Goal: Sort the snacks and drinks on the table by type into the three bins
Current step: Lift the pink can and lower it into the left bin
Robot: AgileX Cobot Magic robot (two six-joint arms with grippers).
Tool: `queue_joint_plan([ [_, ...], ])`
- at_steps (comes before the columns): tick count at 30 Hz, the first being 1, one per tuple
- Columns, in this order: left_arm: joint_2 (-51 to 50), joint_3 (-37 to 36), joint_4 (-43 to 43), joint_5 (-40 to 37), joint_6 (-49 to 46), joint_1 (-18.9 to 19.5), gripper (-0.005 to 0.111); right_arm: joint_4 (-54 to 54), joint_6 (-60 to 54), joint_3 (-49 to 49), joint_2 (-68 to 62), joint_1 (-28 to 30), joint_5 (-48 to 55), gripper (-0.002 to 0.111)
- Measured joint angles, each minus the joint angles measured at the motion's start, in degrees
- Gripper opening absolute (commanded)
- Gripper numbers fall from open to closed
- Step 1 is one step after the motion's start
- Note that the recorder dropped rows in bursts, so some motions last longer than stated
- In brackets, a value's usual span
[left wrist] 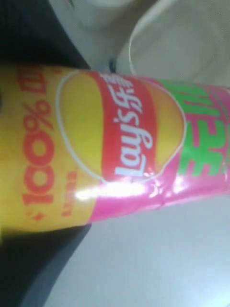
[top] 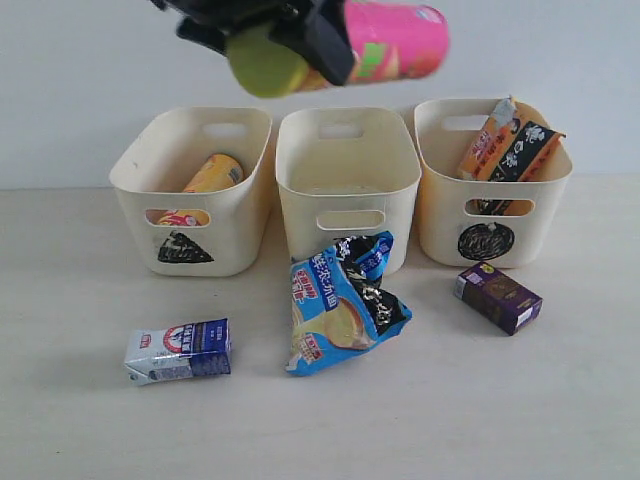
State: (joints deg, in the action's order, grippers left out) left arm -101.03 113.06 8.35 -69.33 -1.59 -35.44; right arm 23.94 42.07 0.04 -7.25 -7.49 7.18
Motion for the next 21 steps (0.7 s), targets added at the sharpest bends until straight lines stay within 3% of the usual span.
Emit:
queue_joint_plan([
  [7, 2.44, 0.07, -15.02, 2.83, 6.69, 7.29, 0.004, 0.00, 0.10, 0.00, 0.00, 0.00, 0.00, 0.000],
  [14, -0.76, -1.25, -16.96, 11.14, 12.57, 15.70, 0.004, 0.00, 0.13, 0.00, 0.00, 0.00, 0.00, 0.000],
  [21, -8.16, -1.40, -16.96, 18.72, 15.46, 17.74, 0.004, 0.00, 0.60, 0.00, 0.00, 0.00, 0.74, 0.000],
])
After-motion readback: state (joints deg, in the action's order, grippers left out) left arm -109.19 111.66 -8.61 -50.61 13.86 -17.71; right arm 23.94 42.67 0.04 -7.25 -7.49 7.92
